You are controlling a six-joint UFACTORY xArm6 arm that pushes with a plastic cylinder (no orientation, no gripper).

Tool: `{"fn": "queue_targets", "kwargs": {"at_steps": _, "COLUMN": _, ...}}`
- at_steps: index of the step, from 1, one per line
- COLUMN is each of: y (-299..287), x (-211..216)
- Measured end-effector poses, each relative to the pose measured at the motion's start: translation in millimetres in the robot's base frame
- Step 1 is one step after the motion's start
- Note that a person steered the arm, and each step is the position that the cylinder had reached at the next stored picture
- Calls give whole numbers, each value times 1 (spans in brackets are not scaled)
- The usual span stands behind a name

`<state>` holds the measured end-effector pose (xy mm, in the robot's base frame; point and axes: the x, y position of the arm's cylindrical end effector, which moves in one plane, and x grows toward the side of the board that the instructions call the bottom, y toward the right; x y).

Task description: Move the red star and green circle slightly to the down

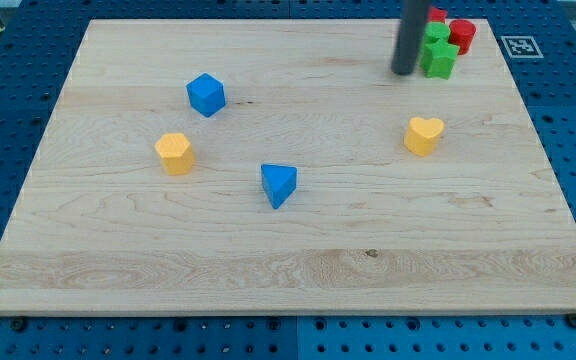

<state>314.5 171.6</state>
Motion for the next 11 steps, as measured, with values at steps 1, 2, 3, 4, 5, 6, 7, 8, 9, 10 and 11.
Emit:
{"fn": "queue_targets", "kwargs": {"at_steps": 1, "y": 99, "x": 15}}
{"fn": "queue_targets", "kwargs": {"at_steps": 2, "y": 173, "x": 15}}
{"fn": "queue_targets", "kwargs": {"at_steps": 3, "y": 174, "x": 9}}
{"fn": "queue_targets", "kwargs": {"at_steps": 4, "y": 172, "x": -39}}
{"fn": "queue_targets", "kwargs": {"at_steps": 5, "y": 164, "x": -92}}
{"fn": "queue_targets", "kwargs": {"at_steps": 6, "y": 128, "x": -123}}
{"fn": "queue_targets", "kwargs": {"at_steps": 7, "y": 75, "x": -123}}
{"fn": "queue_targets", "kwargs": {"at_steps": 8, "y": 31, "x": -123}}
{"fn": "queue_targets", "kwargs": {"at_steps": 9, "y": 30, "x": -123}}
{"fn": "queue_targets", "kwargs": {"at_steps": 10, "y": 23, "x": -119}}
{"fn": "queue_targets", "kwargs": {"at_steps": 11, "y": 6, "x": -97}}
